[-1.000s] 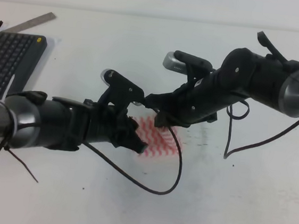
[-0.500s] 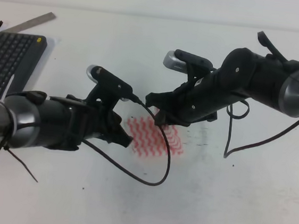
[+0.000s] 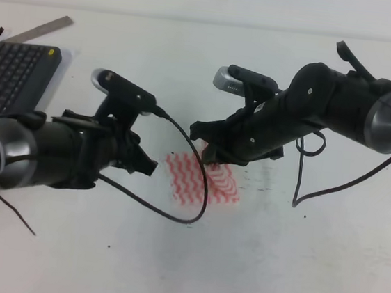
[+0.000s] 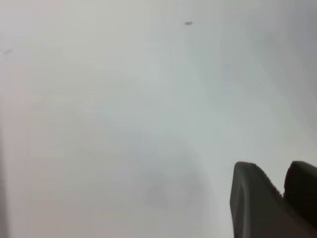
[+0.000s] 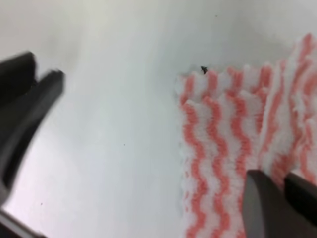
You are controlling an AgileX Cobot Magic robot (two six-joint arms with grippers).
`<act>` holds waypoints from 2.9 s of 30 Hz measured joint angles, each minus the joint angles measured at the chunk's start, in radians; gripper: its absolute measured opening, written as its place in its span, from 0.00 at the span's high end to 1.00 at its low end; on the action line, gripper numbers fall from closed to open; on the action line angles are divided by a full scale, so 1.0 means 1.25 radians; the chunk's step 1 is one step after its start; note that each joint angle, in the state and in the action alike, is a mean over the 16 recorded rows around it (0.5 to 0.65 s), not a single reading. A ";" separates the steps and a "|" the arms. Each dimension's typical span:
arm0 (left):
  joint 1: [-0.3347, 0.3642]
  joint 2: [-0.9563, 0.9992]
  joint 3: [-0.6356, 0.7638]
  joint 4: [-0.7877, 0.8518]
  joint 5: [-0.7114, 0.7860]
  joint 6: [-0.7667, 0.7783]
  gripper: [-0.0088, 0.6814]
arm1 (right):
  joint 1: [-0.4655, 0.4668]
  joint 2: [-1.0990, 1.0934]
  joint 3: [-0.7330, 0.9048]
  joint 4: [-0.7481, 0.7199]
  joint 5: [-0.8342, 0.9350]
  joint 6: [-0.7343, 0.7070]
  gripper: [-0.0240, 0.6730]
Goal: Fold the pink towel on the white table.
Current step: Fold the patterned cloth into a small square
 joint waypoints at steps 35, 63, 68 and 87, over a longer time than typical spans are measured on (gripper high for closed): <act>0.035 -0.034 0.000 0.000 0.035 -0.048 0.80 | 0.000 0.000 0.000 0.019 0.011 -0.005 0.86; 0.036 -0.034 0.000 -0.001 0.251 -0.082 0.80 | -0.007 0.000 0.000 -0.005 0.071 -0.009 0.84; 0.036 -0.033 0.000 -0.001 0.304 -0.120 0.80 | -0.029 -0.004 0.000 -0.035 0.084 0.010 0.92; 0.033 0.030 -0.026 0.011 0.543 -0.248 0.80 | -0.089 -0.039 0.000 -0.086 0.107 0.039 0.99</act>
